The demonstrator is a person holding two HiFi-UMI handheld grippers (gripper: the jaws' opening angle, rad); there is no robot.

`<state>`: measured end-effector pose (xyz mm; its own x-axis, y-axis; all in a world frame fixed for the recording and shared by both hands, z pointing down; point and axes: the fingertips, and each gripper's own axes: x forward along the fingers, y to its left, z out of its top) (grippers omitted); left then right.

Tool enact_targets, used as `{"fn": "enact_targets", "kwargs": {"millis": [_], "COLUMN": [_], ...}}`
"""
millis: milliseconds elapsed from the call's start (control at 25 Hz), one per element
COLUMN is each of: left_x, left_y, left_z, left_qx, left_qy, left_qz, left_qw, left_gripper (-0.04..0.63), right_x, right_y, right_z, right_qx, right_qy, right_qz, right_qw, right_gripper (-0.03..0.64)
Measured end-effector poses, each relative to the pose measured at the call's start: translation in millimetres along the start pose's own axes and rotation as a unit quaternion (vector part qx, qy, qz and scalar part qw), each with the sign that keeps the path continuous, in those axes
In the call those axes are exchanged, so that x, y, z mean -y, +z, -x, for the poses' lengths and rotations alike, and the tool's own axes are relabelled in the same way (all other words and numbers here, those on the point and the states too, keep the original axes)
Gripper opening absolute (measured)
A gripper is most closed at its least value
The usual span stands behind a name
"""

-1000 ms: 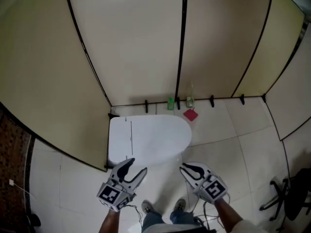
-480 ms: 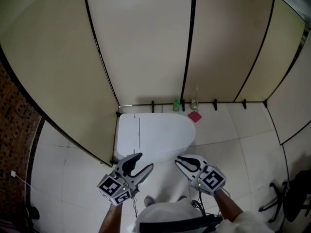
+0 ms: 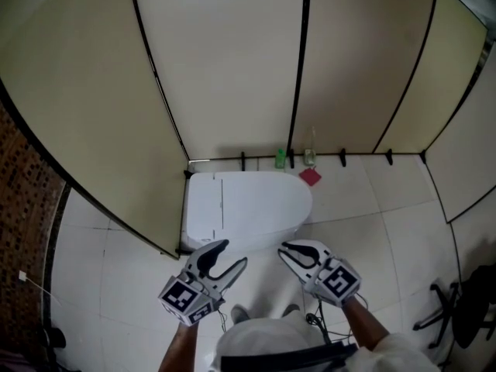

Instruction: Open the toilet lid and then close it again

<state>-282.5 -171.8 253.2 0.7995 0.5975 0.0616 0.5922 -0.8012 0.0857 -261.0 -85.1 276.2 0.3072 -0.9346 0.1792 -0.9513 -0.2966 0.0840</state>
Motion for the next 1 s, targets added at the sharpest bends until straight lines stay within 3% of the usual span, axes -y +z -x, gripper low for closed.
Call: {"fn": "enact_targets", "kwargs": {"millis": [520, 720, 840, 1000], "left_x": [-17, -37, -53, -73], "left_y": [-7, -23, -32, -48], "left_z": [13, 31, 43, 54], "left_qx": [0.024, 0.008, -0.007, -0.023], "left_qy": [0.045, 0.057, 0.056, 0.057], "left_qz": [0.022, 0.018, 0.022, 0.025], "left_qw": [0.9985, 0.9982, 0.9982, 0.9978], "left_gripper": [0.238, 0.239, 0.239, 0.239], "right_x": [-3, -6, -4, 5], "right_y": [-13, -25, -40, -72], "right_z": [-3, -18, -29, -40], "right_qx": [-0.026, -0.043, -0.049, -0.048], "right_qy": [-0.005, -0.028, -0.061, -0.109], "right_qz": [-0.005, -0.019, -0.051, -0.143], "right_qw": [1.000, 0.998, 0.996, 0.983], "right_gripper": [0.052, 0.052, 0.052, 0.054]}}
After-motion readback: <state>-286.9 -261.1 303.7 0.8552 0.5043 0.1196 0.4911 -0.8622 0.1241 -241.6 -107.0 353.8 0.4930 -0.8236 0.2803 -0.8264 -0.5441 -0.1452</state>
